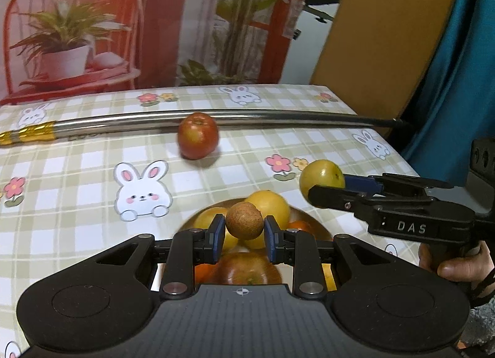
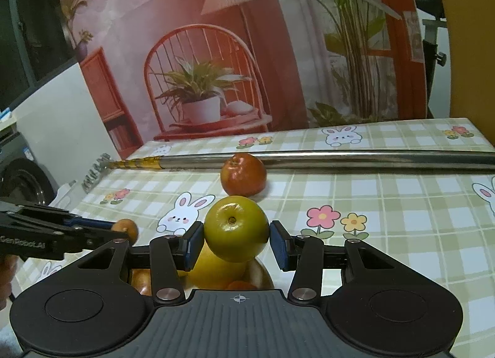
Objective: Organize fruits
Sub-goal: 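Lower the brown fruit onto the plate and open left gripper while right gripper carries the yellow-green apple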
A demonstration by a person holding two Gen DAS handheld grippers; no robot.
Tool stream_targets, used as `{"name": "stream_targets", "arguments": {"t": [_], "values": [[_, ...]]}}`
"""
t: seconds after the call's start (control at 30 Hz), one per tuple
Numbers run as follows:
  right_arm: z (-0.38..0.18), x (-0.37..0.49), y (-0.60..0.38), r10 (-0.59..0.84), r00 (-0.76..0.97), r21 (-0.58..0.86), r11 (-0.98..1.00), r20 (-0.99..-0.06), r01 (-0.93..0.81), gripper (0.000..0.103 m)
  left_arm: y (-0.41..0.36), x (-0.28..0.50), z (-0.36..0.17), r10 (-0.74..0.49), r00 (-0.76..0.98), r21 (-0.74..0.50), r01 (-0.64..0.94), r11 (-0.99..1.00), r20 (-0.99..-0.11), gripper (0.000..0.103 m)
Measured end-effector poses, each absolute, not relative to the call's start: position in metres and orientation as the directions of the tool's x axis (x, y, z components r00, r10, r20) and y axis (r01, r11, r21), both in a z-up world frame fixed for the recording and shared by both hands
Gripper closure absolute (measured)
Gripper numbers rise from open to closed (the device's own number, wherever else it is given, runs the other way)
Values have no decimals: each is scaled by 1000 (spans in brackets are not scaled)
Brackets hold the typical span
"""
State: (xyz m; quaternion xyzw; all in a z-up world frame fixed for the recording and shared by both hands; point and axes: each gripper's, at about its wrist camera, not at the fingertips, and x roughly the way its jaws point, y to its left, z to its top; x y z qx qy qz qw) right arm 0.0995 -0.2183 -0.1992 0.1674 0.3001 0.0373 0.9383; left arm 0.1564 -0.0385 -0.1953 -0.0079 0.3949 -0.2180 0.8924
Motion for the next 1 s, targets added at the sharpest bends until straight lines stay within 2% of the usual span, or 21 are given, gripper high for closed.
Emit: {"name": "stream_targets", "arguments": {"t": [0.57, 1.0], "values": [[-208, 81, -226, 183, 806, 368, 929, -563, 46, 60, -54, 169, -213, -372, 546, -169, 385, 907, -751, 74], [-206, 82, -215, 209, 794, 363, 932, -571, 16, 60, -48, 170, -213, -356, 566, -171, 353, 920, -744, 74]]}}
